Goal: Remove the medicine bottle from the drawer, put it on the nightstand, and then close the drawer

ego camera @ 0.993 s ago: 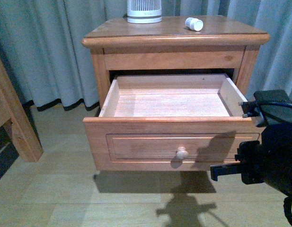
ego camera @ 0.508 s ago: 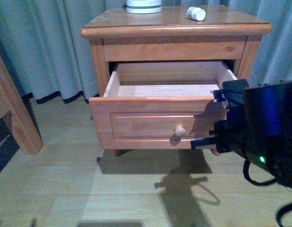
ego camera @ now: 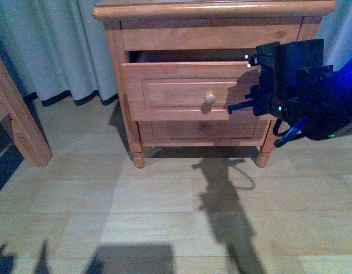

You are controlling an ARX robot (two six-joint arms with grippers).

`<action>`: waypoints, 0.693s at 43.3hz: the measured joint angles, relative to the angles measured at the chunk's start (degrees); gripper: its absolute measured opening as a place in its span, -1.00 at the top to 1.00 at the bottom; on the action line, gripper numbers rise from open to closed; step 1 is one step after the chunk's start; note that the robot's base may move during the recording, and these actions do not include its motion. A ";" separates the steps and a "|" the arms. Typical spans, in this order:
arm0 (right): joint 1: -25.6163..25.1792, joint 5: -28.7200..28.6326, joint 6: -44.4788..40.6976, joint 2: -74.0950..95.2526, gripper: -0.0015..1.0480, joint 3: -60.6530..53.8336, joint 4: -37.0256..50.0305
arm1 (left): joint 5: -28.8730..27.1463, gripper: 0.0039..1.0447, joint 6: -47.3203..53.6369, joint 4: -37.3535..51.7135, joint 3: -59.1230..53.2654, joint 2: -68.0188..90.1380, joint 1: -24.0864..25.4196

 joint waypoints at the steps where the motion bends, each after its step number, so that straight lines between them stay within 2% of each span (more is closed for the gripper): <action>1: -0.28 -0.04 -0.39 0.63 0.94 1.49 -0.46 | 0.00 -0.88 0.00 0.00 0.00 0.00 -0.02; 15: -1.86 -1.70 -4.81 5.42 0.94 16.09 -5.29 | 0.00 -0.88 0.00 0.00 0.00 0.00 0.00; 30: -1.95 -2.27 -6.97 7.56 0.94 20.00 -6.97 | 0.00 -0.88 0.00 0.00 0.00 0.00 0.00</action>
